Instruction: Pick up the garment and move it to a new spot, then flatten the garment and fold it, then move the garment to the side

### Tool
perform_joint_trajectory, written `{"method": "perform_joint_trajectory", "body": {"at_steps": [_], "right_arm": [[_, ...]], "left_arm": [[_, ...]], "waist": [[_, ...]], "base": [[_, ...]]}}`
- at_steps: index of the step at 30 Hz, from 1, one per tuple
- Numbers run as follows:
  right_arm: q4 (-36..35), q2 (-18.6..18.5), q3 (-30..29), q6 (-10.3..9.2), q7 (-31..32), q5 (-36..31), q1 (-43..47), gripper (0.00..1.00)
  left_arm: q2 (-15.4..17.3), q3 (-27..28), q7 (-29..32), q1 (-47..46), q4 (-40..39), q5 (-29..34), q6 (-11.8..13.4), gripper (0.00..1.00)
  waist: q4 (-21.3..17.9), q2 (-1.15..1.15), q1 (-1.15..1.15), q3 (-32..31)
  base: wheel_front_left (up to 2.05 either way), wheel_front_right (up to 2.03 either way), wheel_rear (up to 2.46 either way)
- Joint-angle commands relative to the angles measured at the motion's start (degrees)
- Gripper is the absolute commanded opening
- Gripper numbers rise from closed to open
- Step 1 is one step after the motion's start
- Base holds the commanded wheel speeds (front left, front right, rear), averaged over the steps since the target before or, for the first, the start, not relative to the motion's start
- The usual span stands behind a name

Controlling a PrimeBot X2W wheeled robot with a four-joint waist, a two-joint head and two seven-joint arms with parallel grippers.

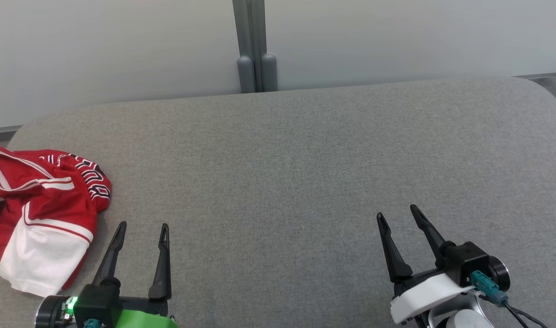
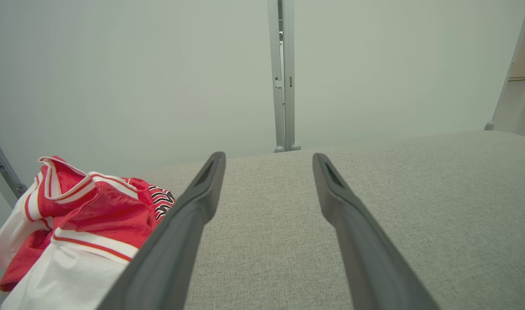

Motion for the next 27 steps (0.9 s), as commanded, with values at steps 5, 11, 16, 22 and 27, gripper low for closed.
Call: {"method": "perform_joint_trajectory", "body": {"at_steps": [5, 11, 16, 22, 27], "right_arm": [[0.46, -0.2, 0.06, 0.0, -0.18, -0.27, 0.41, 1.0], [0.45, -0.2, 0.35, 0.0, -0.18, -0.21, 0.28, 1.0], [-0.09, -0.17, 0.2, 0.0, -0.18, -0.54, 1.1, 1.0], [-0.39, -0.18, 0.61, 0.0, -0.18, -1.0, 1.89, 1.0], [-0.87, -0.18, 1.06, 0.0, -0.18, -0.82, 2.45, 1.0]], "left_arm": [[-0.04, 0.33, -0.19, 0.57, 0.19, -0.26, -0.29, 1.0], [-0.04, 0.31, -0.13, 0.62, 0.33, -0.54, -0.44, 1.0], [-0.03, -0.66, -0.13, -0.51, 0.88, -1.02, -0.45, 1.0], [0.0, -0.95, -0.12, -0.7, 1.02, -1.46, 0.01, 1.0], [-0.02, -0.37, -0.12, 0.55, 0.96, -2.1, 0.83, 1.0]], "waist": [[-0.08, 0.0, 0.0, -0.1], [-0.14, 0.0, 0.0, -0.04], [1.62, 0.0, 0.0, 0.0], [6.37, 0.0, 0.0, -0.06], [11.46, 0.0, 0.0, -0.18]], "base": [[0.0, 0.0, 0.0], [0.0, 0.0, 0.0], [0.0, 0.0, 0.0], [0.0, 0.0, 0.0], [0.0, 0.0, 0.0]]}}
